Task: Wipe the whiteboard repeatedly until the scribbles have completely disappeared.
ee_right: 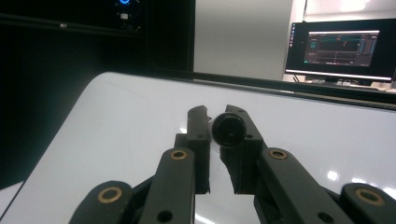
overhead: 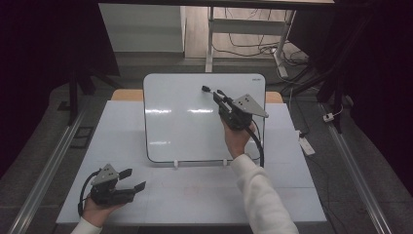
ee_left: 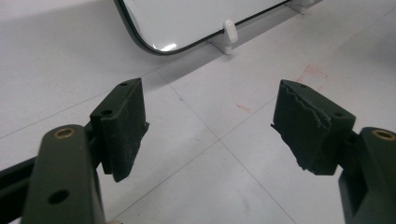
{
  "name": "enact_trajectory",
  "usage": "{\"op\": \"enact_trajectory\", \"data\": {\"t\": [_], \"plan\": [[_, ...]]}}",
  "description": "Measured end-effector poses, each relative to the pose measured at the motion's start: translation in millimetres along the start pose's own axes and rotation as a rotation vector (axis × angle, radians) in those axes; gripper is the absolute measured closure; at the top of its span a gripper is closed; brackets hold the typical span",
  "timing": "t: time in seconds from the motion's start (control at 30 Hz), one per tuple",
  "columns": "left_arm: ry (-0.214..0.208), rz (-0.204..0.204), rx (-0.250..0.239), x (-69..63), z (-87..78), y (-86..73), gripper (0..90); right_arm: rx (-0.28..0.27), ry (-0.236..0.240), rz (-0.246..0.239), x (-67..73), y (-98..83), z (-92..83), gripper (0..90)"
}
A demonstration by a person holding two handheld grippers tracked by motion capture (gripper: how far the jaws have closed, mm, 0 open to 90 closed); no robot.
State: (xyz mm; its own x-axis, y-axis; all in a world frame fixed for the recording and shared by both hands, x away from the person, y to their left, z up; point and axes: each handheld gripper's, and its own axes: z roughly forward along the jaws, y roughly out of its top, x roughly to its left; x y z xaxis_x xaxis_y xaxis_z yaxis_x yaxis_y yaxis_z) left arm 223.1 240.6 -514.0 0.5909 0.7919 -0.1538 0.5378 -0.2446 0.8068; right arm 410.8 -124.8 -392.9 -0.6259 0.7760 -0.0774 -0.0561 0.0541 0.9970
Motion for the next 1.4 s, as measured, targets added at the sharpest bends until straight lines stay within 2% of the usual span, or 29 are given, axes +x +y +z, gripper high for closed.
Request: {"op": "enact_trajectory", "data": {"t": [0.1, 0.23, 0.47, 0.5, 0.57, 0.8, 0.9, 1.2, 1.4], "plan": [[0.0, 0.0, 0.002, -0.5, 0.5, 0.1, 26.8, 0.01, 0.018, -0.013, 2.2, -0.4, -0.4, 79.9], [0.001, -0.005, -0.002, 0.5, -0.2, -0.3, 26.8, 0.026, 0.043, 0.0, -0.6, -0.8, -6.2, 79.9], [0.009, 0.004, 0.002, -0.1, 1.8, 0.7, 27.0, 0.099, 0.141, -0.001, -0.4, -12.9, -30.3, 79.8], [0.011, 0.006, 0.002, -0.6, 2.1, 1.1, 27.1, 0.118, 0.17, 0.0, 1.7, -16.7, -37.7, 79.8], [0.014, 0.01, 0.0, -1.2, 2.7, 1.7, 27.2, 0.123, 0.178, 0.0, 2.6, -18.0, -40.5, 79.8], [0.018, 0.015, 0.005, -1.3, 6.4, 3.3, 27.8, 0.169, 0.249, 0.016, 9.5, -27.3, -67.2, 79.8], [0.017, 0.022, 0.002, -1.4, 6.7, 3.5, 28.2, 0.174, 0.263, 0.027, 10.7, -29.0, -72.0, 79.8], [0.017, 0.047, -0.015, -2.8, 4.7, 3.5, 28.8, 0.263, 0.338, 0.039, 18.7, -38.0, -94.6, 79.7], [0.022, 0.063, -0.014, -5.6, 4.9, 4.0, 29.0, 0.293, 0.365, 0.04, 21.8, -41.6, -100.5, 79.7]]}}
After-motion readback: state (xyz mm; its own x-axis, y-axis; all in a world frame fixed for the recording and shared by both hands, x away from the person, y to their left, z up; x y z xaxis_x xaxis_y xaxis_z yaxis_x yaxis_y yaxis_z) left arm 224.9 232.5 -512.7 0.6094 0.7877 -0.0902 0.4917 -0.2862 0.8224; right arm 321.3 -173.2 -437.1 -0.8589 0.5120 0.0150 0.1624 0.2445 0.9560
